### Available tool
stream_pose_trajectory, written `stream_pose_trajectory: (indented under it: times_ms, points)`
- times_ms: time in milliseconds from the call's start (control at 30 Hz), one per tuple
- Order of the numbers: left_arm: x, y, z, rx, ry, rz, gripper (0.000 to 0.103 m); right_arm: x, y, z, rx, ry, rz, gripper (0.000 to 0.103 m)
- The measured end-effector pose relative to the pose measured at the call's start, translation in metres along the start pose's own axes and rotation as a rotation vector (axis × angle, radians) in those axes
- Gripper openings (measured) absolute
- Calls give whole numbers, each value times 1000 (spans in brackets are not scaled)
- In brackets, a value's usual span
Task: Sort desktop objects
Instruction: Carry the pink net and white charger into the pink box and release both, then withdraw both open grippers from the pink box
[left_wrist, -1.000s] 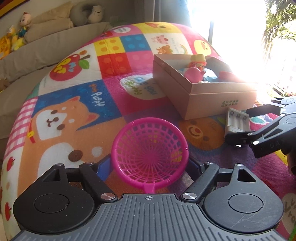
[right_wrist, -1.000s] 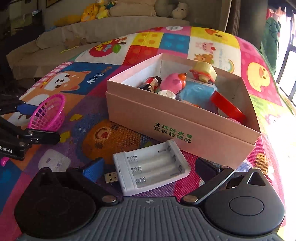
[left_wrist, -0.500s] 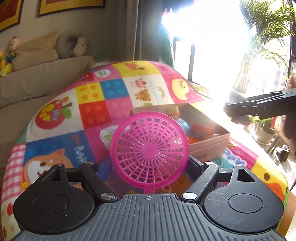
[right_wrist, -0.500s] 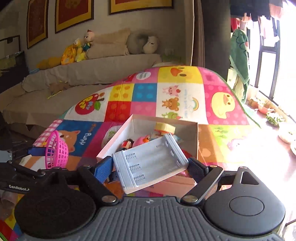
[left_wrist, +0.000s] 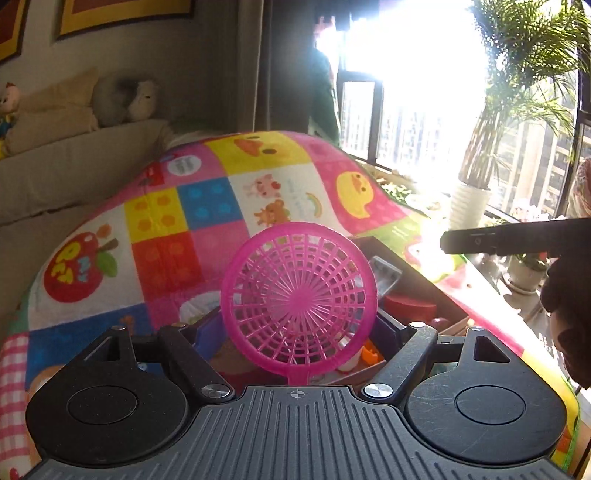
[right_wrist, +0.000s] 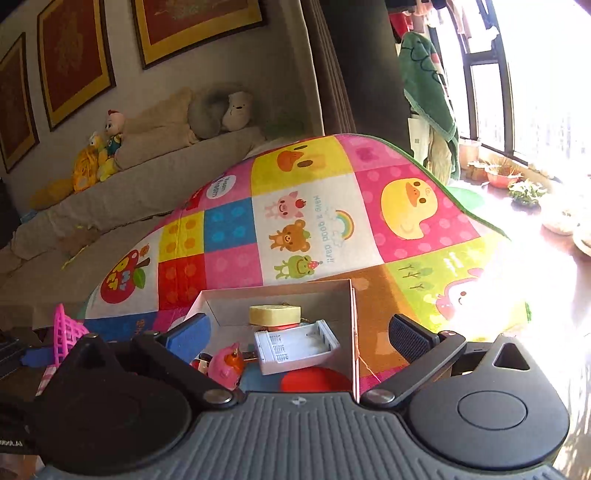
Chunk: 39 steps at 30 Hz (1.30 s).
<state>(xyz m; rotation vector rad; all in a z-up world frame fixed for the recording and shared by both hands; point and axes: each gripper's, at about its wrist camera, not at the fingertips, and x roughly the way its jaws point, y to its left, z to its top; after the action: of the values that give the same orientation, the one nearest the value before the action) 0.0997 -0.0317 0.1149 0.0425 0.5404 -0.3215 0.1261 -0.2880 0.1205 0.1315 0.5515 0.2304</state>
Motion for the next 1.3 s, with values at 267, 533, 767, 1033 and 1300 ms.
stream_pose_trajectory:
  times_ms: [267, 533, 767, 1033, 1300]
  points:
    - [87, -17, 59, 13, 56, -35, 97, -16, -14, -25, -41, 19, -69, 103]
    - [53, -4, -12, -13, 50, 54, 98, -12, 9, -59, -191, -5, -101, 103]
    - [6, 11, -78, -77, 82, 103, 101, -8, 52, -76, -296, 1, -61, 103]
    - [-7, 14, -117, -114, 85, 239, 103, 0, 71, -119, -205, 153, -52, 103]
    - [3, -7, -125, -66, 100, 250, 103, 15, 68, -142, -190, 240, -90, 103]
